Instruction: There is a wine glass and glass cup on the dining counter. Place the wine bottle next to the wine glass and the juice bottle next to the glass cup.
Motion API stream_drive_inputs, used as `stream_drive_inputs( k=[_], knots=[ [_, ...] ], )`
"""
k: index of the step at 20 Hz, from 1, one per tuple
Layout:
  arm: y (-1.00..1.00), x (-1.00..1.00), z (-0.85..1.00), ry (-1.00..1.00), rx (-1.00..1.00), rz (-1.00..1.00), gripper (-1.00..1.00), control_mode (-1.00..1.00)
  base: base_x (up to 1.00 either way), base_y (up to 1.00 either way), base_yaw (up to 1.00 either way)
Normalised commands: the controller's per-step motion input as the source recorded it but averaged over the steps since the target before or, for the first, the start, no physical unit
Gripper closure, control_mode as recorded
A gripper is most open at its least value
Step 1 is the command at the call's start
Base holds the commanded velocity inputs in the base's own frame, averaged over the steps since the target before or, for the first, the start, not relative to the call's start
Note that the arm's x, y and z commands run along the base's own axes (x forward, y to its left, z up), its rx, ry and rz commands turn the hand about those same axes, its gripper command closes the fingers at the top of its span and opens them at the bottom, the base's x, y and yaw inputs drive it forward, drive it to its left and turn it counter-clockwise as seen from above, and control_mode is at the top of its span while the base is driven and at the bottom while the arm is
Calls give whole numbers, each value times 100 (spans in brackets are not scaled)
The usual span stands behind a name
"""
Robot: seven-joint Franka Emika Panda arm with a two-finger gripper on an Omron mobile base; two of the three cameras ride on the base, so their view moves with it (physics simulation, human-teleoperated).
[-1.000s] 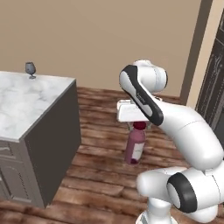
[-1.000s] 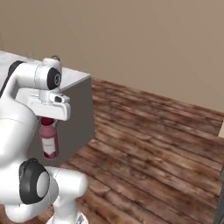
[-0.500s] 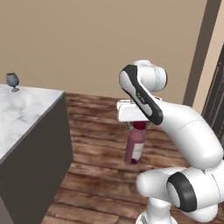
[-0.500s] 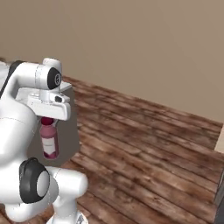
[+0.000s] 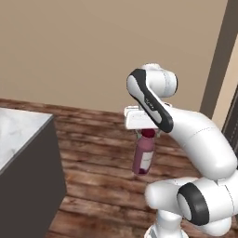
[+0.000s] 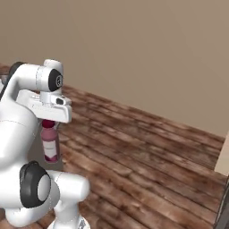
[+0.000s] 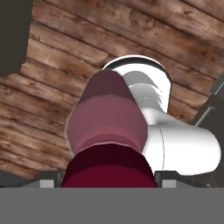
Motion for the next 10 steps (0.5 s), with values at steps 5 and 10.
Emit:
stream_drive_inputs(
  k=[5,10],
  knots=[
    [0,0,0,0,0,0,100,100,90,-18,2],
    [0,0,0,0,0,0,100,100,90,-15,4]
  ],
)
